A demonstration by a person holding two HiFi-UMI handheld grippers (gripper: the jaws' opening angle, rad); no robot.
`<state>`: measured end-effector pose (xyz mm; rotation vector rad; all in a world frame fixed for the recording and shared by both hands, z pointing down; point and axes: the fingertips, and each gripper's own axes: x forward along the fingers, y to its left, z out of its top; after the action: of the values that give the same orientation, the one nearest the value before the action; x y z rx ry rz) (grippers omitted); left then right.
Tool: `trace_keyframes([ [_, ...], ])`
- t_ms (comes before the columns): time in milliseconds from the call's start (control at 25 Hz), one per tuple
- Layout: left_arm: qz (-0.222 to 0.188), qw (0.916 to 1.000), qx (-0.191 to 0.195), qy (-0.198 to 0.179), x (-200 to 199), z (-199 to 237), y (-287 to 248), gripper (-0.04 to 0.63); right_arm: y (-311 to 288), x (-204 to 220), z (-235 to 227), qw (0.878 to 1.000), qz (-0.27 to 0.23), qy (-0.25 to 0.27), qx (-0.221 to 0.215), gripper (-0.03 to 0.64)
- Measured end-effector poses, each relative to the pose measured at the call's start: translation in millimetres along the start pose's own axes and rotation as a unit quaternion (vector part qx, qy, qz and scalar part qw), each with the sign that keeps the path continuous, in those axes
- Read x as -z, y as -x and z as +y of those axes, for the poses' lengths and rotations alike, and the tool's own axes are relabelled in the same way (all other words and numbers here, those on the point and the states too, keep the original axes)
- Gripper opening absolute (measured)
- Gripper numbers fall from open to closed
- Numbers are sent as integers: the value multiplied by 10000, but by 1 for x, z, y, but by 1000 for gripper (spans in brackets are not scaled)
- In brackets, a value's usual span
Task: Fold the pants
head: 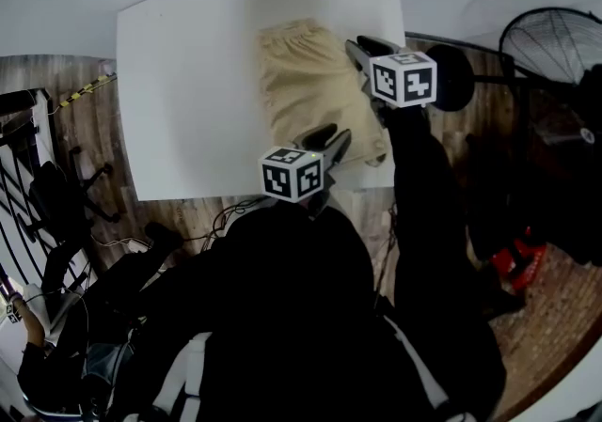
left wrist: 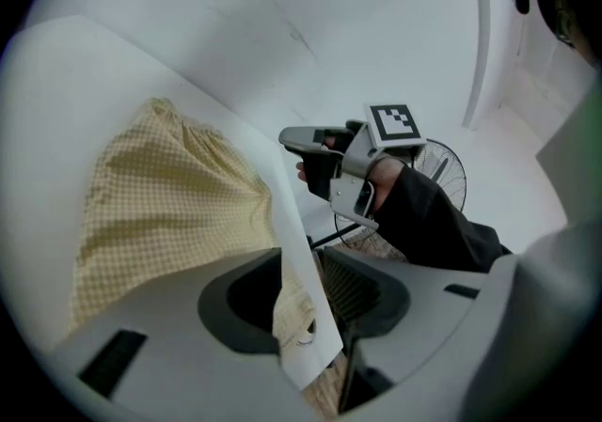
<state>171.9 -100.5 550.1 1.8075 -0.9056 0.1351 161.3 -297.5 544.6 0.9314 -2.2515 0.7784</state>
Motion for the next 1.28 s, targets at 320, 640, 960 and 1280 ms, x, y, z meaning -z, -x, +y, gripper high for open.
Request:
trace_keyframes([
  [320, -642, 9971, -415, 57, -53, 33, 30, 137, -2, -6, 11, 9998, 33, 171, -49, 92],
  [640, -1278, 9885, -800, 92, -107, 68, 58, 137, -5, -6, 12, 9995, 101, 289, -125, 92],
  [960, -1630, 9769, -1379, -61, -146, 116, 79, 137, -22, 1, 11, 9982, 278, 474, -230, 91],
  [1280, -1459, 9701, -1895, -409, -165, 155, 76, 137, -44, 6, 6, 9979, 356, 505, -171, 91],
])
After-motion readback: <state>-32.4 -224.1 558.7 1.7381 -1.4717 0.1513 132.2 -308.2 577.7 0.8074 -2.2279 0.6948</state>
